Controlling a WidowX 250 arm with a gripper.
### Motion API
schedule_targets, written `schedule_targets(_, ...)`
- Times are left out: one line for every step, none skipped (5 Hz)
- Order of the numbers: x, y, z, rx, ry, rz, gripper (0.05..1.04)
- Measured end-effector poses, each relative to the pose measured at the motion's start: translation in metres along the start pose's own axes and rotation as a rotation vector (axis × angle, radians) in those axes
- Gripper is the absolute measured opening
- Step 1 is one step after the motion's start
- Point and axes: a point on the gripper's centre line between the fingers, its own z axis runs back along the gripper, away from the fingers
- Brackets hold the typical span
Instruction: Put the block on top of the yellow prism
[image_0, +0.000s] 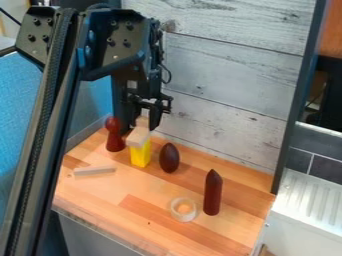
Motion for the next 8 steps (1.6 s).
schedule_targets(0.0,0.001,0.0,0.003,0.001,-0.003,0.572)
schedule_targets(0.001,0.002,-0.003,0.015,0.005,0.002,0.572)
schedule_targets(0.001,0.003,-0.003,0.021,0.005,0.003,0.572)
schedule_targets(0.002,0.003,-0.002,0.022,0.0,0.006,0.622)
schedule_targets(0.004,0.004,-0.002,0.028,-0.014,0.01,0.942)
schedule_targets(0.001,0.001,-0.007,0.013,0.003,-0.002,1.008)
schedule_targets(-0.002,-0.001,-0.009,-0.015,0.017,-0.02,1.003)
schedule_targets(-0.01,0.011,0.025,-0.064,-0.045,-0.019,1.0)
